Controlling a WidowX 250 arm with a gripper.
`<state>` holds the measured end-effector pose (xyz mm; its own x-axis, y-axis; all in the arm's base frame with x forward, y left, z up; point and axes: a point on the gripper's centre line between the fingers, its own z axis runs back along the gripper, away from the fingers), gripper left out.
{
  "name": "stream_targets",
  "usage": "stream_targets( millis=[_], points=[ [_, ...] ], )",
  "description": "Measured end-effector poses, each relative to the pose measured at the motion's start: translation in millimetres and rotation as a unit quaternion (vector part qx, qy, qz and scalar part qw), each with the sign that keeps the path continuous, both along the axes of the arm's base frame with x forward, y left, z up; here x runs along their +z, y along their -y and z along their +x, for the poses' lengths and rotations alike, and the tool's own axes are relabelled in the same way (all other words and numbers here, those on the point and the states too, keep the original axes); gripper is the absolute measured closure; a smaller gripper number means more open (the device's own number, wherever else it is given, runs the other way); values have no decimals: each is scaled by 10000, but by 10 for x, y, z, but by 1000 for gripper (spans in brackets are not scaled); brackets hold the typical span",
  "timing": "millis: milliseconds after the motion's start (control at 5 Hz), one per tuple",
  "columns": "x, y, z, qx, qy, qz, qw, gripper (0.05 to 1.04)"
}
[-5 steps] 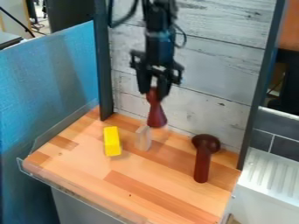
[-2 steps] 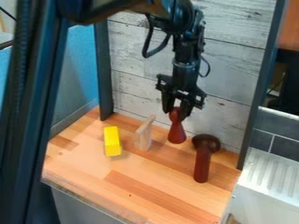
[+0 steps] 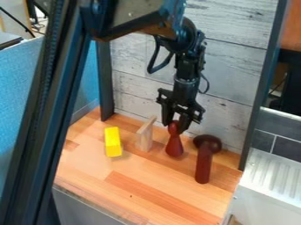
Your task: Move the bishop to the right
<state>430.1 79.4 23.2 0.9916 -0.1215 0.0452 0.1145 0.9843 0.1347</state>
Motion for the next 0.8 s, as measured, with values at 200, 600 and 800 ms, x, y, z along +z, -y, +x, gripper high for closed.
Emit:
stream_targets(
  millis=[200,600,800],
  points=[
    [-39,9,8,-63,-6,-6,10000,518],
    [-96,46,-33,-93,-4,-311,9995,72],
    [344,-2,-29,-64,425,-662,9969,77]
  ],
)
